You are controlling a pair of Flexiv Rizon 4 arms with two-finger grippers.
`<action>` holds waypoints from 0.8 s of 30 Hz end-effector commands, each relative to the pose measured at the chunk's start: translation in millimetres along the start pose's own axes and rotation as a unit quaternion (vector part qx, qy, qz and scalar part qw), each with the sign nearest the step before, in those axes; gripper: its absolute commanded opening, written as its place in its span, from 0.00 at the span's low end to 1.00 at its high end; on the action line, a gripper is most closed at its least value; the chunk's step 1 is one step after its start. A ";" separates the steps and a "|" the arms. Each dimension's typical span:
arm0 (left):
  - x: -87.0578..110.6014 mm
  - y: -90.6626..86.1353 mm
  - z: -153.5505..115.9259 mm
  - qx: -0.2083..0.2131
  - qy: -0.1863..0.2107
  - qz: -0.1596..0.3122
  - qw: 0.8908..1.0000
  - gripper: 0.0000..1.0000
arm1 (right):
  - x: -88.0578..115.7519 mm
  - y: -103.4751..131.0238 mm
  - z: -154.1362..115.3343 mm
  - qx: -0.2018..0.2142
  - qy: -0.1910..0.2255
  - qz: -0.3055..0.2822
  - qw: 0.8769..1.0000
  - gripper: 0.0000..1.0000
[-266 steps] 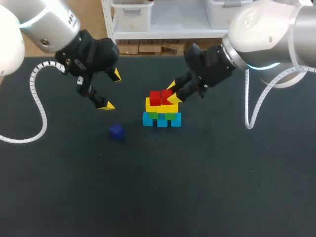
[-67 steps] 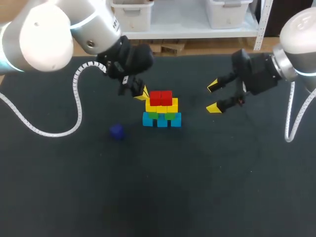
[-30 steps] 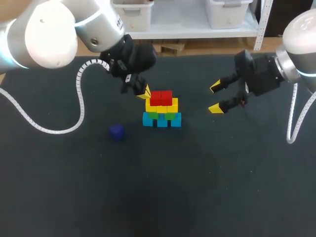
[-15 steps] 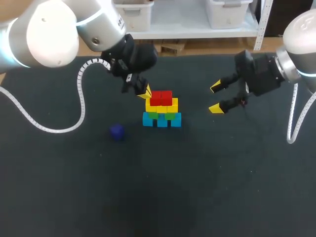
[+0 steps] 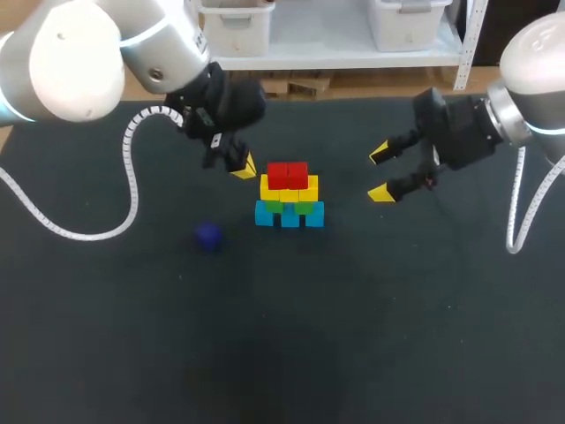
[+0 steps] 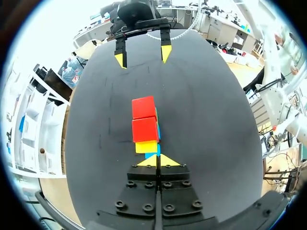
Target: Place the blue cubes, place green cubes on the blue cubes, place the yellow cubes on the green cubes, then place the red cubes on the yellow cubes, and place purple cube on the red cubes.
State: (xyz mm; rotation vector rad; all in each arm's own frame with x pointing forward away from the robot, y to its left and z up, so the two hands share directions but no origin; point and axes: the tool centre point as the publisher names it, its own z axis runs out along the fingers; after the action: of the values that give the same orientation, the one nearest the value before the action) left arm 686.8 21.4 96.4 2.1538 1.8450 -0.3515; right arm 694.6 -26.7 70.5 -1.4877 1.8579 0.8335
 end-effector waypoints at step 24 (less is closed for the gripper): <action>-12.1 15.0 15.5 0.013 0.000 0.019 1.000 0.00 | 7.0 -4.8 -7.4 0.009 0.004 0.012 1.000 1.00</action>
State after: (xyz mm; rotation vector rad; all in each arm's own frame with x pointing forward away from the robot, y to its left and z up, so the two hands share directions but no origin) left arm 697.1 2.9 87.4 2.1970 1.8065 -0.3656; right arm 697.6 -37.2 69.2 -1.4645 1.8889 0.8213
